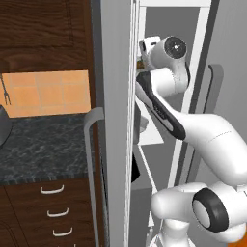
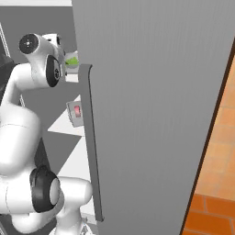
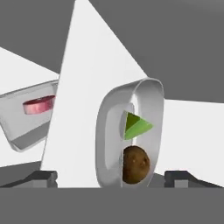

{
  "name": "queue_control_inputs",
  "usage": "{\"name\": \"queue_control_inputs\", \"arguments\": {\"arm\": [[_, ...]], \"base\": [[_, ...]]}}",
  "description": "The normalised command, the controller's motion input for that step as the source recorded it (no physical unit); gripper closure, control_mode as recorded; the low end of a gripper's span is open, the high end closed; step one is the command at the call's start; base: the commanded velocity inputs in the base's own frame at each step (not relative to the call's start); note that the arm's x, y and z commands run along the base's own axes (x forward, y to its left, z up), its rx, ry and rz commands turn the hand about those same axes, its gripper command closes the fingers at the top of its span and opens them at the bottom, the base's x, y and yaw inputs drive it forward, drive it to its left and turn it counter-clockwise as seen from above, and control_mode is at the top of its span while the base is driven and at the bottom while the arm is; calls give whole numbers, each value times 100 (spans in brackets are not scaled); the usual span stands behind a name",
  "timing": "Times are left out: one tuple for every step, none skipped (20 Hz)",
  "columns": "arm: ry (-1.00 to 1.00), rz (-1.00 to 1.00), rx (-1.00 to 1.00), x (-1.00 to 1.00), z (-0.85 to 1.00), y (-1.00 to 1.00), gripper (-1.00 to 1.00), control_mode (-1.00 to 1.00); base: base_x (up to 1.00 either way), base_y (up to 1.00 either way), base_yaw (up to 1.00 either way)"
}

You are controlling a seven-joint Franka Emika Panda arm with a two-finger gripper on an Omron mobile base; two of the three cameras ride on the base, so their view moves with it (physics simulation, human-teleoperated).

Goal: Take the meat container that has the steak and place it on the second highest rack of the freezer. Then take the vegetable container that has the mushroom and lemon wedge and place it on the highest rack of the freezer.

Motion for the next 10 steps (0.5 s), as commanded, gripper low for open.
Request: {"name": "queue_control_inputs", "arguments": {"arm": [[-28,5,10,-100,25,0,-100,-100],[-30,4,10,-100,27,0,-100,-100],[-36,0,8,-100,34,0,-100,-100],[-41,0,9,-100,33,0,-100,-100],[-42,0,11,-100,32,0,-100,-100],[-44,0,9,-100,36,0,-100,-100],[-45,0,7,-100,38,-1,-100,-100],[-44,0,7,-100,30,-11,-100,-100],[-34,0,11,-100,28,-19,-100,-100],[-31,0,15,-100,24,-27,-100,-100]], "base": [[0,0,0],[0,0,0],[0,0,0],[0,0,0],[0,0,0],[0,0,0],[0,0,0],[0,0,0],[0,0,0],[0,0,0]]}}
